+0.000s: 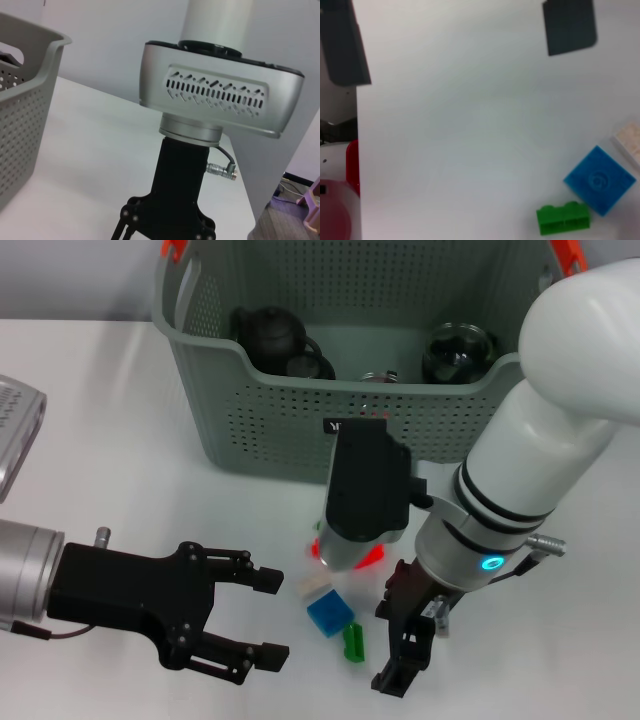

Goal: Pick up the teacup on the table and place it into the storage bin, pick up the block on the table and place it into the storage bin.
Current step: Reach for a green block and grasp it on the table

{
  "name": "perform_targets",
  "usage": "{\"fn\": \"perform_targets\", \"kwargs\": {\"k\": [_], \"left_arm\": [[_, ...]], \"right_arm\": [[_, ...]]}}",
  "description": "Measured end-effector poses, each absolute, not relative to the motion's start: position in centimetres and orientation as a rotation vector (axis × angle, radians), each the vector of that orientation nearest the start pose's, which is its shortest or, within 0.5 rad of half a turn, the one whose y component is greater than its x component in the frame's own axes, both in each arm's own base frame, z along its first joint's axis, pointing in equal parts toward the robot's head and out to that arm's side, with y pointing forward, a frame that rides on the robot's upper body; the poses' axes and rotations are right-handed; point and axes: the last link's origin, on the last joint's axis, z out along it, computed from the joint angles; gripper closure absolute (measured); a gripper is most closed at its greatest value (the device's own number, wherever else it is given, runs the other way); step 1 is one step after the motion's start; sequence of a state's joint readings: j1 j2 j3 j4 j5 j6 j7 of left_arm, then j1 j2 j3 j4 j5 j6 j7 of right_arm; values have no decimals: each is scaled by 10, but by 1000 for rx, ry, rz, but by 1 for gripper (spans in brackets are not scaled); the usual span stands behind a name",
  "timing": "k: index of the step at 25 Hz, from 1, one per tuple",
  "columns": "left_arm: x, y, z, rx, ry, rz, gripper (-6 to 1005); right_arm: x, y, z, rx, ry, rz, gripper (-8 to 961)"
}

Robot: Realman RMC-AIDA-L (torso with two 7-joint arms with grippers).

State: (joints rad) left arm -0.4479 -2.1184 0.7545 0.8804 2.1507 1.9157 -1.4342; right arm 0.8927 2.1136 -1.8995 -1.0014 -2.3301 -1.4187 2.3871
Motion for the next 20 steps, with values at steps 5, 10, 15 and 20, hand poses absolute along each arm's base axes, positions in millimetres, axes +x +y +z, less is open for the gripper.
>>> {"fn": "perform_targets", "kwargs": {"k": [5, 10, 15, 20], "left_arm": [[-252, 271, 6, -3098, -523, -627, 154], [-251, 271, 6, -3094, -525, -630, 154], [-251, 272, 6, -3095, -523, -630, 154], [-251, 272, 6, -3095, -521, -630, 154]], "right_arm": [[122, 315, -127, -3059, 221, -835, 71], [120, 315, -133, -3042, 192, -814, 71], [118, 316, -136, -3032, 174, -796, 71], [119, 317, -138, -3024, 174, -786, 73]]}}
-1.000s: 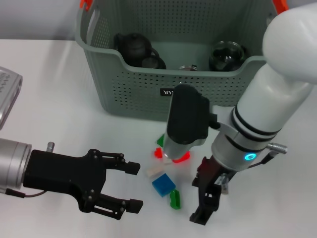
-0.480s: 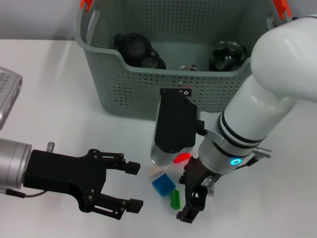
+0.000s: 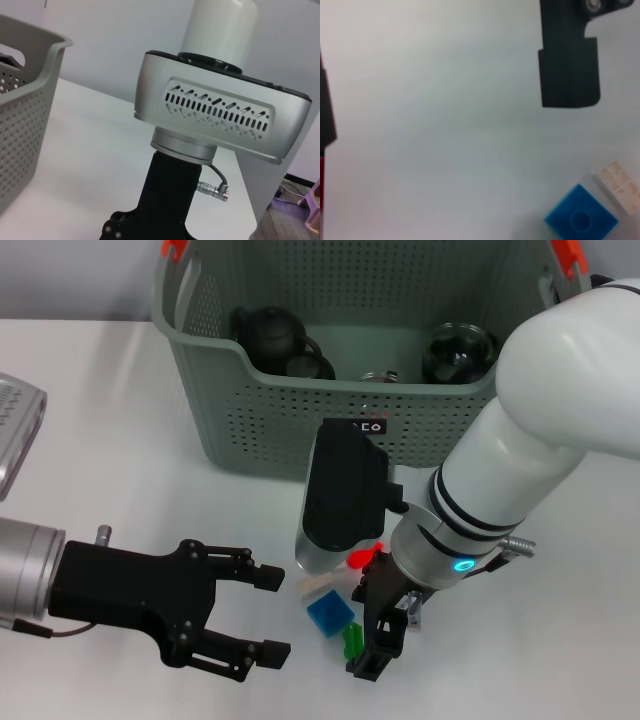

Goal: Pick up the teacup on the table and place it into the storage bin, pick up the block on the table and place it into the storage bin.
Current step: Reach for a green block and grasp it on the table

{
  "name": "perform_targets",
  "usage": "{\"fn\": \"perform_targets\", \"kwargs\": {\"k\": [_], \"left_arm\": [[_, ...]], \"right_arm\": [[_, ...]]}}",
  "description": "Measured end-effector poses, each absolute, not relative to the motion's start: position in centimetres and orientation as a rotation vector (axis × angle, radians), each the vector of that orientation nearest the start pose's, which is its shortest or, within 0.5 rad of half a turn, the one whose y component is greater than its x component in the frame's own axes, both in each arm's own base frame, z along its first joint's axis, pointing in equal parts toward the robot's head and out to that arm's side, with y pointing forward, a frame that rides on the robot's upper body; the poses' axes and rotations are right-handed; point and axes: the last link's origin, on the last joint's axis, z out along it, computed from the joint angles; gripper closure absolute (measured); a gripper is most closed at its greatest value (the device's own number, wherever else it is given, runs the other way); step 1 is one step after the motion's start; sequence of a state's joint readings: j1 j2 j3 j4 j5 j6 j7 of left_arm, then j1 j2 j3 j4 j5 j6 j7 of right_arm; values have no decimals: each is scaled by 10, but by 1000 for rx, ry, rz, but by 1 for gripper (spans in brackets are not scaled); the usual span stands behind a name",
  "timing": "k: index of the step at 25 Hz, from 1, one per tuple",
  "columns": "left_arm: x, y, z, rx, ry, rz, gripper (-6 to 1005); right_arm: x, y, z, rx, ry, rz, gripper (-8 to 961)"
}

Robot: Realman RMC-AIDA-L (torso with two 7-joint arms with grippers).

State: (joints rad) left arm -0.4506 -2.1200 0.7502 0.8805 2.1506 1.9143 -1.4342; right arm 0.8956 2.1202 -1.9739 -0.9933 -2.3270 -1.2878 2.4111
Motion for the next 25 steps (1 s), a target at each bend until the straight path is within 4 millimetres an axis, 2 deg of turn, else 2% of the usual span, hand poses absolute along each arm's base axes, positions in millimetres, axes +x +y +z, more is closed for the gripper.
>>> {"fn": "perform_targets", "kwargs": {"k": [11, 17, 25], "left_arm": [[-251, 272, 6, -3092, -521, -628, 154], [-251, 272, 6, -3092, -522, -628, 154], [-252, 272, 6, -3091, -524, -628, 153]], "right_arm": [[119, 321, -141, -2988, 182, -758, 78], [120, 329, -138, -2928, 207, -765, 276], [121, 329, -137, -2920, 201, -778, 279]]}}
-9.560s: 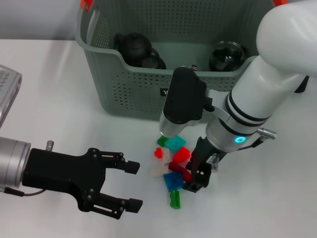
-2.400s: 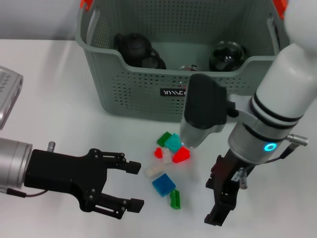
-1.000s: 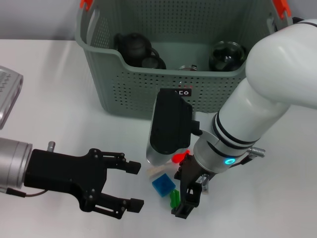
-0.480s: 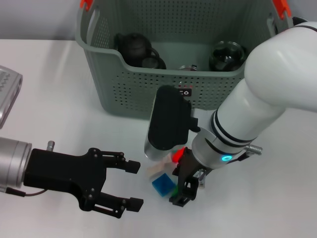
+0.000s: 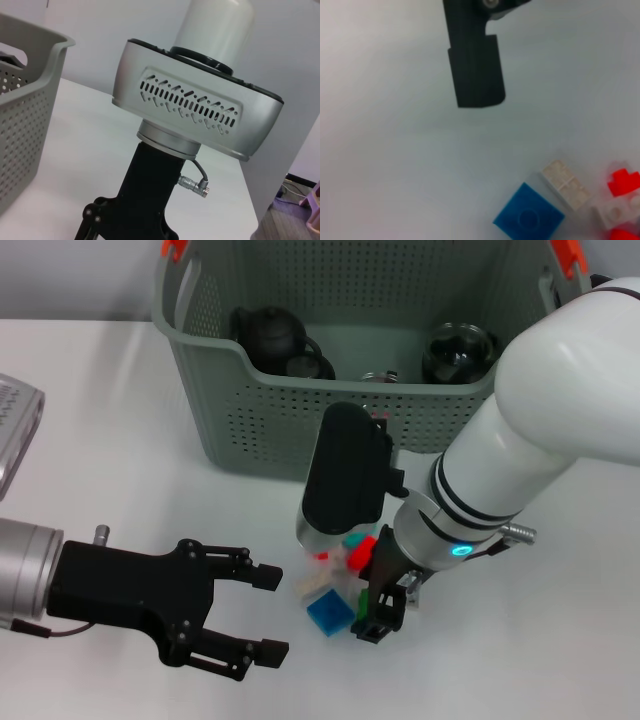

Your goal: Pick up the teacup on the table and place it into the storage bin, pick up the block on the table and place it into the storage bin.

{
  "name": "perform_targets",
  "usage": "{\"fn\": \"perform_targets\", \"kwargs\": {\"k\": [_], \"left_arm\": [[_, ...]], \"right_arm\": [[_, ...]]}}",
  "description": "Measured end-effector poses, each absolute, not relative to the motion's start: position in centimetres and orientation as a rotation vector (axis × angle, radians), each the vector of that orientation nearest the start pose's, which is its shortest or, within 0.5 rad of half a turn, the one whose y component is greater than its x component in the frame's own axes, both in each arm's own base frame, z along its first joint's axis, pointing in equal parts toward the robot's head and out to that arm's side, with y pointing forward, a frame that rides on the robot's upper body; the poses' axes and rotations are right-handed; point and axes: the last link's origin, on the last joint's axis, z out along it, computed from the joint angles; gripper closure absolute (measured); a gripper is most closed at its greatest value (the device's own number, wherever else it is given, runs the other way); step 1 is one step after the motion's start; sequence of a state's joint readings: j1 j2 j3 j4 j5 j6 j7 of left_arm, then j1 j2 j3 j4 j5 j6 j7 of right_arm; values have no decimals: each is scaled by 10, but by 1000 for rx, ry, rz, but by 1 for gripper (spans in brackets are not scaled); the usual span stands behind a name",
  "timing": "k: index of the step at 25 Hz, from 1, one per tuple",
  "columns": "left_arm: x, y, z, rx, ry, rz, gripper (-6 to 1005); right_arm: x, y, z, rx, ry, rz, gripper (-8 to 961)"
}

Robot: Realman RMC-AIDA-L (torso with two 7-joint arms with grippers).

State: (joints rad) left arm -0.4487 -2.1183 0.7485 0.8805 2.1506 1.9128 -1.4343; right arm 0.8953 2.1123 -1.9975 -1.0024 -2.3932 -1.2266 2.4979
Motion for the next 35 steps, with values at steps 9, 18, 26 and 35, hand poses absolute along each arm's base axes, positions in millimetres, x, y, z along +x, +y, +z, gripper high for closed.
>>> {"fn": "perform_targets", "kwargs": {"k": [9, 18, 26, 35], "left_arm": [[-251, 271, 5, -3093, -528, -634, 153], [-252, 270, 5, -3096, -530, -635, 153], [-253, 268, 5, -3093, -541, -637, 153], [-254, 267, 6, -3097, -540, -641, 153]], "right_arm": [[124, 325, -135, -2931, 207, -820, 296], [124, 325, -137, -2928, 225, -800, 312], [122, 326, -136, -2922, 237, -786, 454], [109, 331, -113, -2920, 239, -781, 520]]}}
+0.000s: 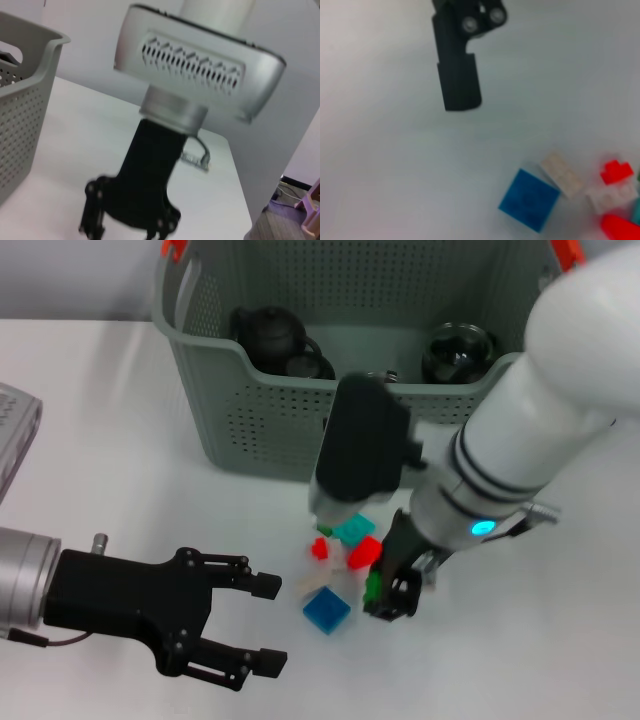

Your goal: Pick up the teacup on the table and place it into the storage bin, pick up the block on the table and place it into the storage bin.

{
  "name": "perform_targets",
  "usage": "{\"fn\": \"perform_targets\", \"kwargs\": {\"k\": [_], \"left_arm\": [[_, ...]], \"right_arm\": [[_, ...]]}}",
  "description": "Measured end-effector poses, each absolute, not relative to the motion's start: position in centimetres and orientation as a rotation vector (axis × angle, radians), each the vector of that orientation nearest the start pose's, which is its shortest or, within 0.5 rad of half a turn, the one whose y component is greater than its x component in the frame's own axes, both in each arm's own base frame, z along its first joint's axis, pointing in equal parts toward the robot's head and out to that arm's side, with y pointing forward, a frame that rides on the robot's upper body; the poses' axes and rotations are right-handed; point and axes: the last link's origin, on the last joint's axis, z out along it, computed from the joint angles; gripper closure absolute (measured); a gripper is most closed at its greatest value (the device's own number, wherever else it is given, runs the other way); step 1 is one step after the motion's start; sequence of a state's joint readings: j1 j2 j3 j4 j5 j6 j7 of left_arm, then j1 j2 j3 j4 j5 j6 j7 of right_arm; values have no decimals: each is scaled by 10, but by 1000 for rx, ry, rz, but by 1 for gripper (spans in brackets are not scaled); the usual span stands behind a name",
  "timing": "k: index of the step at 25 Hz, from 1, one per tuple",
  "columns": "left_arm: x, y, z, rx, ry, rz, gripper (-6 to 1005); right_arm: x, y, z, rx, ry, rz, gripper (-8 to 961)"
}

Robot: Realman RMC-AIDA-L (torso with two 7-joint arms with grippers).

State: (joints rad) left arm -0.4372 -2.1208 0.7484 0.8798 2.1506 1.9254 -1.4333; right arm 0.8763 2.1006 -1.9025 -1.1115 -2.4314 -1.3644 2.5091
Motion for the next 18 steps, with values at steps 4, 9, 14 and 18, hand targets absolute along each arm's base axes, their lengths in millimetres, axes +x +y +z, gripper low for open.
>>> {"fn": "perform_targets", "kwargs": {"k": [4, 9, 14, 18], "left_arm": [[-254, 267, 6, -3096, -537, -639, 153], [-253, 269, 7, -3095, -524, -636, 153], [-253, 271, 7, -3087, -518, -629, 153], [-253, 272, 7, -3087, -513, -626, 153]], "right_arm": [[96, 341, -84, -2908, 262, -723, 520], [63, 360, -37, -2880, 277, -442, 521], [35, 387, 7, -2800, 337, -110, 521], [27, 407, 28, -2703, 383, 88, 520]]}}
